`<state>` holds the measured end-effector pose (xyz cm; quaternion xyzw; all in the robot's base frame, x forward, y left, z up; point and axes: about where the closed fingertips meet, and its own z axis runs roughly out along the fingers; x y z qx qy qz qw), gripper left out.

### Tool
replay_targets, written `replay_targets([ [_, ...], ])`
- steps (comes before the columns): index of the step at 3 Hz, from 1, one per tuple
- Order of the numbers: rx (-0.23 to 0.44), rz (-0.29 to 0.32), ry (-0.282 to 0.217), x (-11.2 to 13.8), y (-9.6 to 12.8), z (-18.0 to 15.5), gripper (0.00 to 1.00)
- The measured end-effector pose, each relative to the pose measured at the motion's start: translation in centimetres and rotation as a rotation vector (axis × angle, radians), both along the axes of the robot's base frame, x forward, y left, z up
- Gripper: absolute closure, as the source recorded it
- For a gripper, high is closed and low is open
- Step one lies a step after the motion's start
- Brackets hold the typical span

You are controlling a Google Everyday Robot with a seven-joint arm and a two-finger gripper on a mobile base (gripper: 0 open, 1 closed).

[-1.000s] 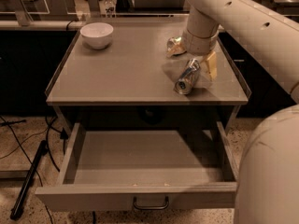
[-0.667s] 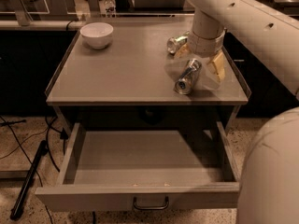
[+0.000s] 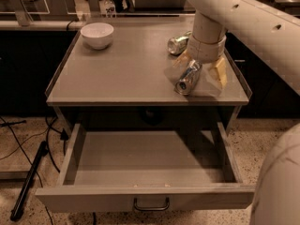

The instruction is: Place redbull can into top drawer

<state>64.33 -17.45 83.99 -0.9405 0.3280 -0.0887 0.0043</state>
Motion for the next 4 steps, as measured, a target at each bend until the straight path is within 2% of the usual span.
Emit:
replay_targets([
  [1,0.036,0.041,0.021,-1.2,1.6,0.1,0.13],
  [2,0.093,0.076,0.012,-1.4,3.9,0.7,0.1],
  [3,0.134,0.084,-0.015,-0.8,5.2,1.2,0.09],
  [4,0.136,0.084,-0.016,-0.7,5.2,1.2,0.0],
])
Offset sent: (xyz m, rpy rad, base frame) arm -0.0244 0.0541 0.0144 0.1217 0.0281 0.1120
